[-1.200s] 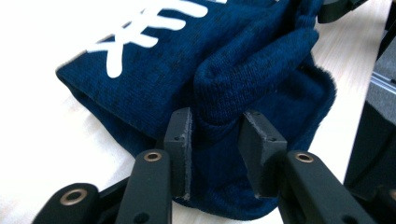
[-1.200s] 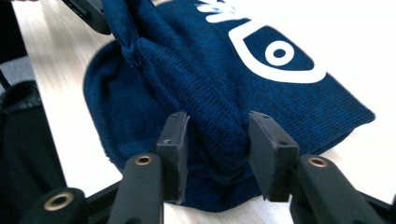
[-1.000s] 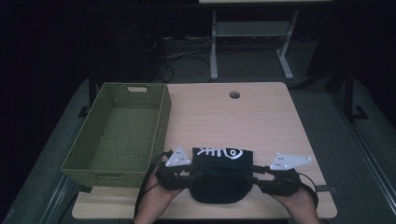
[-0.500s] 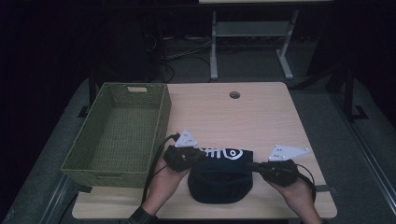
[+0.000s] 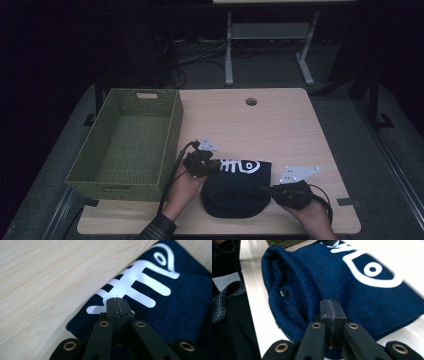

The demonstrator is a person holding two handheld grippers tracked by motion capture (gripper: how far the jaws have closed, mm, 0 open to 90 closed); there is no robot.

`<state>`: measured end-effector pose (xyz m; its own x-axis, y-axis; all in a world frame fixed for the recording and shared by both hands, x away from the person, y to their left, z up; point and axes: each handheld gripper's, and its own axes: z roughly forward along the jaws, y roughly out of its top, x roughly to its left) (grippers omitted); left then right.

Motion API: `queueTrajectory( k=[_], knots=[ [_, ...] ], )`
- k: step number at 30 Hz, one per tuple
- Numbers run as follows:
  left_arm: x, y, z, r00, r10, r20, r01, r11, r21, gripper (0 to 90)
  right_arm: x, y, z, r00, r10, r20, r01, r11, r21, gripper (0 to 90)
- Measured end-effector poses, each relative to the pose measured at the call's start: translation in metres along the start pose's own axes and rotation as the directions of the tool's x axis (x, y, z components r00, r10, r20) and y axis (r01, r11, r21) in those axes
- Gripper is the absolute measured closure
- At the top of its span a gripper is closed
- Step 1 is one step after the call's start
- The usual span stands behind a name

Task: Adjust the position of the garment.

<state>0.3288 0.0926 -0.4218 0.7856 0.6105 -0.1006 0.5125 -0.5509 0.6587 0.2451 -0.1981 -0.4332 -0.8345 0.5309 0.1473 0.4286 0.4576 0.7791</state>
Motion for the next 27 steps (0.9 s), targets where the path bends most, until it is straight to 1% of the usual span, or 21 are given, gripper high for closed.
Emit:
queueTrajectory(
  k=[4, 7, 8, 9, 12, 14, 15, 17, 18, 19, 23, 26, 27],
  knots=[
    [0.001, -0.002, 0.007, 1.0, 0.006, -0.003, -0.006, 0.9996, 0.027, 90.0, 0.005, -0.006, 0.009, 0.9998, -0.002, -0.018, 0.002, 0.999, 0.032, 89.9],
    [0.002, -0.003, 0.013, 0.9999, 0.012, 0.003, -0.012, 0.9992, 0.039, 90.0, 0.007, -0.01, 0.016, 0.9998, -0.01, -0.017, 0.011, 0.998, 0.062, 90.0],
    [0.003, -0.003, 0.015, 0.9999, 0.014, 0.009, -0.015, 0.9989, 0.045, 90.0, 0.008, -0.012, 0.017, 0.9999, -0.006, -0.015, 0.007, 0.997, 0.072, 90.0],
    [0.003, -0.003, 0.018, 0.9998, 0.013, 0.012, -0.014, 0.9987, 0.048, 90.0, 0.009, -0.015, 0.019, 0.9999, -0.002, -0.017, 0.003, 0.997, 0.074, 90.0],
    [0.005, -0.001, 0.029, 0.9992, 0.034, 0.02, -0.036, 0.9971, 0.067, 90.0, 0.014, -0.019, 0.021, 0.9999, -0.004, -0.014, 0.005, 0.997, 0.077, 90.0],
    [0.005, 0.002, 0.034, 0.9985, 0.05, 0.022, -0.051, 0.9959, 0.075, 90.0, 0.018, -0.022, 0.023, 0.9998, -0.019, 0.005, 0.018, 0.996, 0.087, 90.0],
    [0.005, 0.005, 0.037, 0.9983, 0.052, 0.025, -0.054, 0.9957, 0.075, 90.0, 0.02, -0.022, 0.024, 0.9996, -0.025, 0.012, 0.024, 0.996, 0.089, 90.0],
    [0.005, 0.009, 0.042, 0.9971, 0.069, 0.031, -0.071, 0.9945, 0.076, 90.0, 0.023, -0.021, 0.026, 0.9989, -0.042, 0.021, 0.04, 0.994, 0.099, 90.0],
    [0.006, 0.011, 0.044, 0.9967, 0.073, 0.035, -0.076, 0.9942, 0.076, 90.0, 0.025, -0.021, 0.027, 0.9991, -0.039, 0.017, 0.037, 0.994, 0.1, 90.0],
    [0.007, 0.015, 0.047, 0.9954, 0.085, 0.044, -0.088, 0.9927, 0.082, 90.0, 0.027, -0.021, 0.027, 0.9991, -0.04, 0.017, 0.038, 0.995, 0.097, 90.0],
    [0.006, 0.025, 0.058, 0.9916, 0.106, 0.074, -0.112, 0.9906, 0.078, 90.0, 0.032, -0.021, 0.029, 0.9978, -0.064, 0.014, 0.063, 0.993, 0.102, 90.0],
    [0.003, 0.032, 0.065, 0.9887, 0.123, 0.086, -0.129, 0.9888, 0.075, 90.0, 0.034, -0.021, 0.03, 0.9978, -0.066, 0.01, 0.065, 0.993, 0.101, 90.0],
    [0.002, 0.034, 0.066, 0.9882, 0.123, 0.091, -0.13, 0.9895, 0.064, 90.0, 0.034, -0.021, 0.03, 0.9978, -0.065, 0.007, 0.064, 0.993, 0.102, 90.0]
  ],
)
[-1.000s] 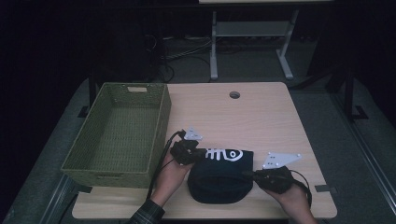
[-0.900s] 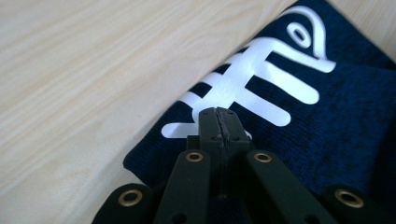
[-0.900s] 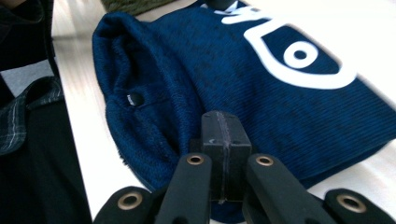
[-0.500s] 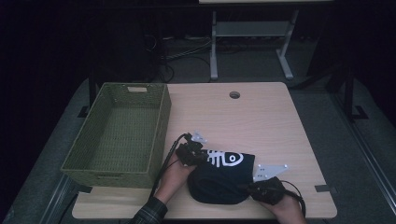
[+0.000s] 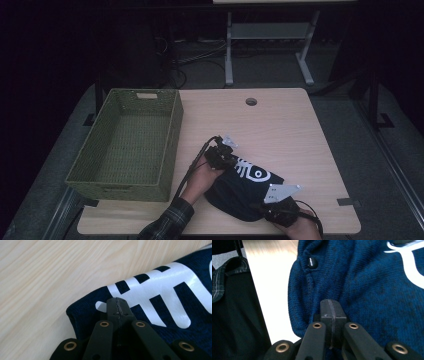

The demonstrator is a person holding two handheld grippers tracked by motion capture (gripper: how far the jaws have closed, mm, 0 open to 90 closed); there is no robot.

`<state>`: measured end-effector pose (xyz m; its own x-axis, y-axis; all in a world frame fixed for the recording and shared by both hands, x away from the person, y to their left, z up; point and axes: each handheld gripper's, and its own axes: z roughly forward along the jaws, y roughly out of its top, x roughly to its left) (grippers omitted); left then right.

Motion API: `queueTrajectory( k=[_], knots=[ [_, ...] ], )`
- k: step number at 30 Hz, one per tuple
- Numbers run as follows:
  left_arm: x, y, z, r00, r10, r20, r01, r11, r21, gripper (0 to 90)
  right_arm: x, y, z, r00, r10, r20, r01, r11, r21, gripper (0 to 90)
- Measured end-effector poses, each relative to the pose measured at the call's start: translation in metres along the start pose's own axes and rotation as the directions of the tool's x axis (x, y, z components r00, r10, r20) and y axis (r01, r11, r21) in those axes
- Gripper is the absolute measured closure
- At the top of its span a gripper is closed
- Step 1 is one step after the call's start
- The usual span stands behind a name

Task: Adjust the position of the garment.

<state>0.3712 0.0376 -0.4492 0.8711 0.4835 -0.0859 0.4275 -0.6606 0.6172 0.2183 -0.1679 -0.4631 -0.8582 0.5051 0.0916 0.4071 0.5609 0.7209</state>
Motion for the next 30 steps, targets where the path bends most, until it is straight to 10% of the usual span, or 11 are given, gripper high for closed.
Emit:
queueTrajectory(
  k=[9, 16, 30],
  knots=[
    [-0.008, 0.004, -0.032, 0.9999, -0.003, 0.016, 0.005, 0.9939, -0.11, 90.0, -0.01, 0.008, -0.021, 0.9995, 0.03, 0.007, -0.029, 0.995, -0.092, 90.0],
    [-0.032, -0.01, -0.067, 0.9995, 0.027, 0.015, -0.025, 0.9899, -0.139, 90.0, -0.033, 0.013, -0.041, 0.9939, 0.058, 0.094, -0.043, 0.988, -0.152, 90.0],
    [-0.05, -0.051, -0.068, 0.9999, -0.009, 0.006, 0.01, 0.9995, -0.03, 90.0, -0.071, -0.008, -0.041, 0.9693, 0.147, 0.197, -0.129, 0.986, -0.102, 90.0]
  ],
)
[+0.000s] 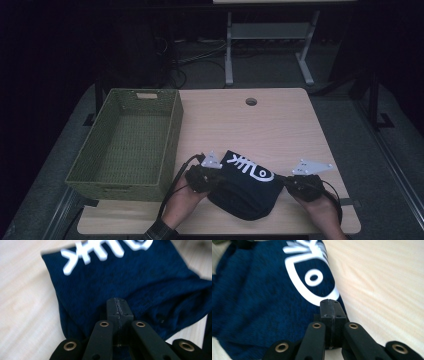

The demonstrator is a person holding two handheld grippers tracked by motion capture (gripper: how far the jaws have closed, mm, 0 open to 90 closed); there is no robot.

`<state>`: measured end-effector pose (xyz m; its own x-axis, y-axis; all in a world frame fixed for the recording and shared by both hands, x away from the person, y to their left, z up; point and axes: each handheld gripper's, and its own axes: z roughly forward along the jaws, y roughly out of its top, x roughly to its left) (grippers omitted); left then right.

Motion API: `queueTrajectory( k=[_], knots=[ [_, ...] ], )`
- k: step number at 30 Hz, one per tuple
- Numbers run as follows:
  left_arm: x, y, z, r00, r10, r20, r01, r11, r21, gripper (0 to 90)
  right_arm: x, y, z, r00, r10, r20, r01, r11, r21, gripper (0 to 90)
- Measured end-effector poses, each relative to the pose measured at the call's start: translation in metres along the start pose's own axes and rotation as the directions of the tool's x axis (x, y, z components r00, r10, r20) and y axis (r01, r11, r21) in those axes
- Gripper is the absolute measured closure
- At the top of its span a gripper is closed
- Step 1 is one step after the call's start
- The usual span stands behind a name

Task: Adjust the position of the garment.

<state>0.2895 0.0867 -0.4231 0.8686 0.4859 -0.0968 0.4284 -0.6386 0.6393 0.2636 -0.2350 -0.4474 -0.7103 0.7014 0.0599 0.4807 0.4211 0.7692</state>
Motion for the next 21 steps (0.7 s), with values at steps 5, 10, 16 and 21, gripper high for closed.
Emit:
queueTrajectory(
  k=[5, 10, 16, 21],
  knots=[
    [0.003, -0.006, 0.012, 1.0, 0.001, -0.005, -0.001, 0.9982, 0.059, 90.0, -0.003, -0.008, 0.01, 0.9999, 0.008, 0.013, -0.008, 0.998, 0.057, 90.0],
    [0.005, -0.009, 0.022, 0.9996, 0.019, -0.023, -0.017, 0.9957, 0.091, 90.0, -0.002, -0.014, 0.015, 0.9997, 0.023, 0.009, -0.023, 0.996, 0.084, 90.0],
    [0.008, -0.008, 0.023, 0.9998, 0.01, -0.018, -0.009, 0.9964, 0.085, 90.0, -0.001, -0.015, 0.015, 0.9997, 0.021, 0.015, -0.022, 0.997, 0.076, 90.0],
    [0.013, -0.006, 0.015, 0.9991, -0.033, 0.027, 0.032, 0.9983, 0.049, 90.0, -0.001, -0.017, 0.001, 0.9997, 0.023, -0.003, -0.023, 1.0, 0.015, 77.7]
  ],
)
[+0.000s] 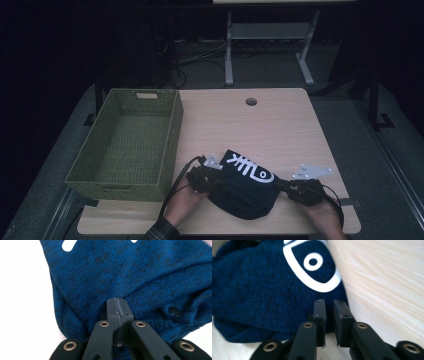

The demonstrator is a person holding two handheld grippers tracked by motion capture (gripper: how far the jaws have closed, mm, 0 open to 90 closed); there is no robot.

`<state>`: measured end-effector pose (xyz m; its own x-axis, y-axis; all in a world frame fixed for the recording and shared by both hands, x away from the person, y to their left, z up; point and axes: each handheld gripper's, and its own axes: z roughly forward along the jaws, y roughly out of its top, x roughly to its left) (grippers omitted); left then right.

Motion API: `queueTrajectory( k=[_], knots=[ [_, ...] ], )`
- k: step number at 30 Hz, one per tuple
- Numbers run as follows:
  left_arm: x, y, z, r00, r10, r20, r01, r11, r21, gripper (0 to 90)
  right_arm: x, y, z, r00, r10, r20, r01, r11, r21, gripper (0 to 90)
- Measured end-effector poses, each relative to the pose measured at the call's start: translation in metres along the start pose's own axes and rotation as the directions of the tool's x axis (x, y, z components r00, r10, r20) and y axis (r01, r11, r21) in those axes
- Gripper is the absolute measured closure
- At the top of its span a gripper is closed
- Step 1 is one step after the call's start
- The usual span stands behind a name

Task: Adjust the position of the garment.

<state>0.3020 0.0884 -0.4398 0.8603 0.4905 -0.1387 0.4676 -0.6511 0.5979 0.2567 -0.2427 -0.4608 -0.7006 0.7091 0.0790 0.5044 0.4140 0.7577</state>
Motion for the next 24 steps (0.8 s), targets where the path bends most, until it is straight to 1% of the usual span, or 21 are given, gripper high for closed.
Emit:
queueTrajectory(
  k=[1, 2, 3, 5, 7, 8, 9, 10, 11, 12, 13, 15, 16, 19, 21, 22, 24],
  knots=[
    [0.0, 0.001, -0.001, 0.9999, -0.012, 0.002, 0.012, 0.9999, -0.009, 88.3, -0.002, -0.001, -0.004, 1.0, 0.004, 0.003, -0.004, 1.0, -0.012, 74.9],
    [0.001, 0.002, -0.003, 0.9999, -0.01, 0.006, 0.01, 0.9999, -0.009, 84.3, -0.003, -0.002, -0.008, 0.9999, 0.012, 0.011, -0.011, 1.0, -0.02, 71.9],
    [0.001, 0.003, -0.004, 0.9999, -0.014, 0.007, 0.014, 0.9997, -0.018, 81.9, -0.004, -0.002, -0.01, 0.9998, 0.015, 0.014, -0.014, 1.0, -0.024, 69.7],
    [0.0, 0.006, -0.007, 0.9999, -0.013, 0.005, 0.013, 0.9994, -0.033, 74.0, -0.008, -0.005, -0.015, 0.9992, 0.023, 0.031, -0.022, 0.999, -0.035, 62.4],
    [0.001, 0.008, -0.009, 0.9997, -0.024, 0.009, 0.024, 0.9985, -0.049, 66.3, -0.011, -0.008, -0.018, 0.998, 0.04, 0.05, -0.038, 0.999, -0.039, 53.3],
    [0.002, 0.009, -0.01, 0.9996, -0.028, 0.006, 0.028, 0.9981, -0.055, 62.0, -0.012, -0.01, -0.02, 0.997, 0.052, 0.057, -0.049, 0.998, -0.042, 48.6],
    [0.003, 0.011, -0.012, 0.9994, -0.033, -0.006, 0.032, 0.9975, -0.063, 58.3, -0.014, -0.012, -0.022, 0.9959, 0.062, 0.067, -0.059, 0.997, -0.044, 44.6],
    [0.006, 0.014, -0.014, 0.9992, -0.04, -0.006, 0.04, 0.9969, -0.067, 53.5, -0.015, -0.015, -0.023, 0.9942, 0.074, 0.078, -0.071, 0.997, -0.044, 40.3],
    [0.006, 0.014, -0.014, 0.9992, -0.04, -0.006, 0.04, 0.9969, -0.067, 48.1, -0.015, -0.015, -0.023, 0.9942, 0.074, 0.078, -0.071, 0.997, -0.044, 40.3],
    [0.007, 0.015, -0.014, 0.9988, -0.049, -0.005, 0.049, 0.9958, -0.078, 48.1, -0.018, -0.019, -0.024, 0.9926, 0.079, 0.093, -0.076, 0.997, -0.031, 33.3],
    [0.009, 0.017, -0.015, 0.9986, -0.053, -0.004, 0.053, 0.9951, -0.083, 45.5, -0.019, -0.022, -0.024, 0.9909, 0.086, 0.104, -0.084, 0.996, -0.023, 27.6],
    [0.013, 0.02, -0.014, 0.9979, -0.064, -0.005, 0.063, 0.9935, -0.094, 40.6, -0.023, -0.027, -0.022, 0.9859, 0.102, 0.133, -0.102, 0.995, -0.006, 22.1],
    [0.015, 0.022, -0.013, 0.9978, -0.066, -0.006, 0.065, 0.9937, -0.091, 38.1, -0.025, -0.028, -0.022, 0.984, 0.103, 0.146, -0.104, 0.995, -0.003, 18.5],
    [0.023, 0.027, -0.009, 0.9973, -0.072, -0.016, 0.071, 0.9949, -0.072, 29.8, -0.029, -0.03, -0.019, 0.9774, 0.117, 0.176, -0.121, 0.993, 0.01, 13.7],
    [0.026, 0.029, -0.006, 0.9959, -0.088, -0.022, 0.086, 0.9933, -0.077, 25.6, -0.031, -0.031, -0.017, 0.9742, 0.122, 0.19, -0.128, 0.992, 0.02, 13.7],
    [0.029, 0.029, -0.005, 0.996, -0.087, -0.021, 0.085, 0.9939, -0.07, 23.6, -0.032, -0.032, -0.015, 0.971, 0.124, 0.204, -0.132, 0.991, 0.027, 13.4],
    [0.032, 0.03, -0.002, 0.9952, -0.095, -0.026, 0.093, 0.9935, -0.066, 20.8, -0.032, -0.033, -0.013, 0.9672, 0.116, 0.226, -0.129, 0.991, 0.047, 12.6]
  ],
)
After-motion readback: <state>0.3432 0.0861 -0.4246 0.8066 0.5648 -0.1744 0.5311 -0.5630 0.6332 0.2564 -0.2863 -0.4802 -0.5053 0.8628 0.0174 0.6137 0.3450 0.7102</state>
